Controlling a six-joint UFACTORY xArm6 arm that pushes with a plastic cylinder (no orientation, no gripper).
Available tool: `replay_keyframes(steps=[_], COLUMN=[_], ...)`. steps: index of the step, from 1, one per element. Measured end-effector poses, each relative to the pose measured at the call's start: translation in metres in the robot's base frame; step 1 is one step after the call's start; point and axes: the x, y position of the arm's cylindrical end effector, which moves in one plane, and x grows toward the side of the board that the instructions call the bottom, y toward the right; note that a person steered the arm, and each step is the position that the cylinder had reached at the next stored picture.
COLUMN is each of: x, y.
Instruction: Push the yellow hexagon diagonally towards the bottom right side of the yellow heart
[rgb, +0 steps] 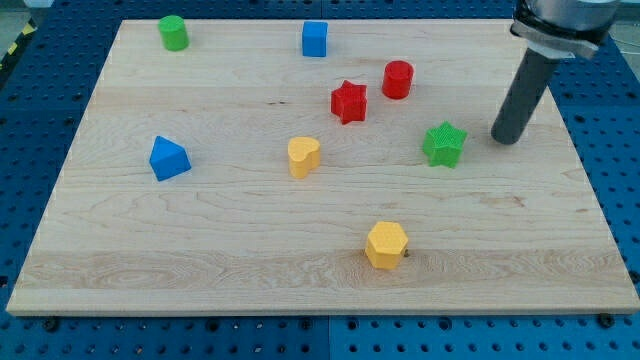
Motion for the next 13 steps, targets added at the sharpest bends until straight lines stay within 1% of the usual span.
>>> replay_keyframes(steps=[1, 3, 5, 6, 7, 8, 9, 11, 12, 13], x=[0.035, 0.12, 0.182, 0.184, 0.183, 0.167, 0.165, 0.161, 0.154, 0.136], y=[-0.005, -0.025, -0.079, -0.085, -0.123, -0.183, -0.204, -0.204, -0.184, -0.182])
